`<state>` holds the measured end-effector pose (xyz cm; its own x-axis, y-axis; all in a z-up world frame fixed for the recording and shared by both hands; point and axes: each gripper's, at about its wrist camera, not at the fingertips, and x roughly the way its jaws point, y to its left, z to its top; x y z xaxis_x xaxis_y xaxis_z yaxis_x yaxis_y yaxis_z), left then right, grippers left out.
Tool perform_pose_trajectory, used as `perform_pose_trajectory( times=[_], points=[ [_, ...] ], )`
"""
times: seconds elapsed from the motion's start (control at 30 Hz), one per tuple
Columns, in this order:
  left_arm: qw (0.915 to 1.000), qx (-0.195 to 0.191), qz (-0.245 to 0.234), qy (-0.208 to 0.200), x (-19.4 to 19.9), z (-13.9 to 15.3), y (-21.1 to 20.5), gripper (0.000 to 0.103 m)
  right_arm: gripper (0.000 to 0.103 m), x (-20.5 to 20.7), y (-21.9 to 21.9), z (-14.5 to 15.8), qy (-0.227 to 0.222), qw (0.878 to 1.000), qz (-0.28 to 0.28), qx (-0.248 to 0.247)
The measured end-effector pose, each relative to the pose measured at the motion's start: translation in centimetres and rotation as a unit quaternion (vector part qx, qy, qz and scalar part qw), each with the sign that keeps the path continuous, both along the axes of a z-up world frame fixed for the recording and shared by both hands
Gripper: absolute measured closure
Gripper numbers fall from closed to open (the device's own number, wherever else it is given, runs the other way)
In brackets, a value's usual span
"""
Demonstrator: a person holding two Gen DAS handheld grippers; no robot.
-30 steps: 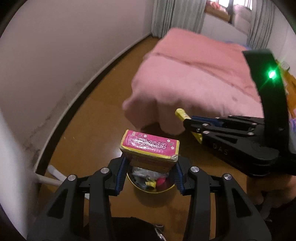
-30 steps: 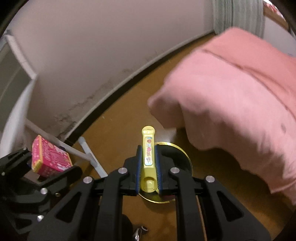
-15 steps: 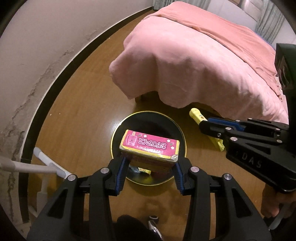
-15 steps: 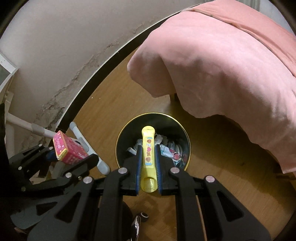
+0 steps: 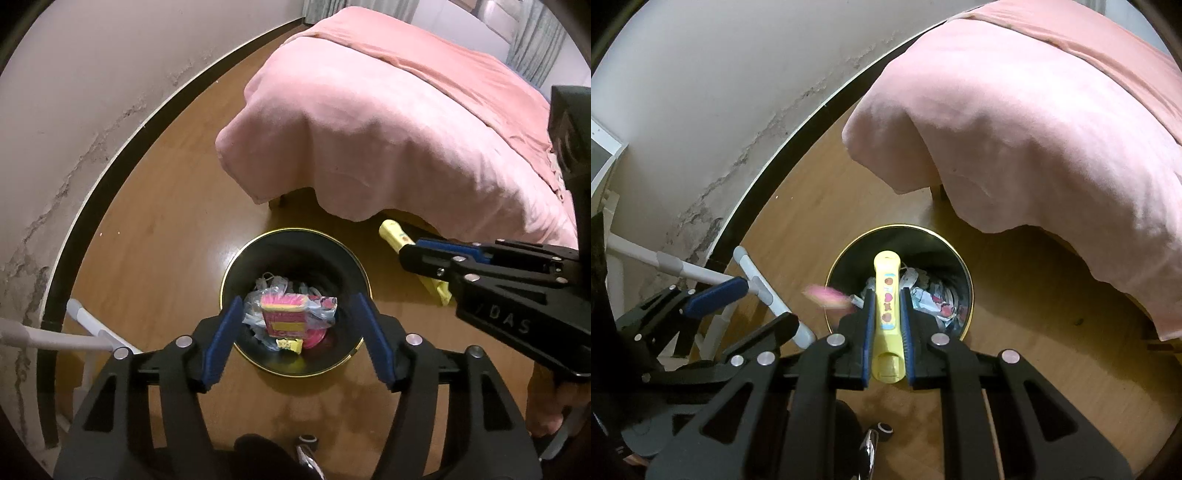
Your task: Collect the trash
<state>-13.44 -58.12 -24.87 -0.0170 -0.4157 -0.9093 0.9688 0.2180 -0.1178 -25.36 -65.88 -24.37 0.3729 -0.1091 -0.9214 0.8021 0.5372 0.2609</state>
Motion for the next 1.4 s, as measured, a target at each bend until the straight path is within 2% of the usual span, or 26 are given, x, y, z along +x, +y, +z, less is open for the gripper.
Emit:
perform_pose_trajectory(
  times=[0.2,0.27,0.33,0.37,0.4,0.53,0.63,0.7,0.8,0.97,1.07,1.13,1.17,1.3,1.4],
  points=[
    [1.0000,-0.005,-0.001,-0.001,-0.1,0.7,0.5,0.040,0.089,-0.1,-0.1,0.4,-0.005,1.000,-0.002,0.000],
    [0.9999,-0.010,-0.001,-0.004,-0.1,1.3,0.8,0.034,0.089,-0.1,-0.2,0.7,-0.008,1.000,-0.006,-0.001],
    [0.9998,-0.015,-0.002,-0.010,-0.2,1.8,1.0,0.031,0.077,-0.3,-0.4,1.0,-0.010,1.000,-0.013,-0.002],
    [0.9997,-0.018,-0.003,-0.014,-0.3,2.2,1.2,0.030,0.053,-0.4,-0.4,1.1,-0.013,1.000,-0.016,-0.004],
    [0.9997,-0.020,-0.005,-0.016,-0.3,2.6,1.3,0.029,0.035,-0.5,-0.4,1.5,-0.018,1.000,-0.020,-0.012],
    [0.9988,-0.036,-0.008,-0.031,-0.6,4.9,2.1,0.024,0.035,-0.6,-0.2,2.8,-0.024,0.999,-0.021,-0.028],
    [0.9976,-0.055,-0.012,-0.040,-0.8,7.4,3.2,0.017,0.035,-0.7,0.1,4.4,-0.027,0.998,-0.020,-0.045],
    [0.9958,-0.072,-0.013,-0.056,-1.0,9.6,4.2,0.013,0.031,-0.6,0.4,5.7,-0.026,0.998,-0.016,-0.060],
    [0.9905,-0.107,-0.004,-0.086,-0.7,13.8,7.1,0.010,0.021,0.0,1.5,9.4,-0.037,0.995,-0.001,-0.096],
    [0.9836,-0.129,0.053,-0.114,2.6,19.6,14.0,0.008,0.017,4.4,6.0,16.9,-0.079,0.982,0.062,-0.160],
    [0.9740,-0.138,0.111,-0.141,6.0,22.4,19.3,0.008,0.017,8.8,10.6,20.9,-0.115,0.968,0.119,-0.190],
    [0.9656,-0.136,0.158,-0.156,8.5,23.7,23.1,0.008,0.017,12.6,14.4,23.4,-0.146,0.955,0.169,-0.198],
    [0.9588,-0.135,0.189,-0.164,9.9,24.3,25.6,0.008,0.017,14.0,15.9,24.1,-0.155,0.949,0.187,-0.200],
    [0.9245,-0.128,0.303,-0.192,14.5,26.0,34.6,0.008,0.017,20.5,23.6,26.6,-0.195,0.917,0.283,-0.203],
    [0.8847,-0.109,0.396,-0.221,17.3,27.0,42.4,0.008,0.017,24.7,29.6,27.4,-0.214,0.892,0.348,-0.191]
  ],
)
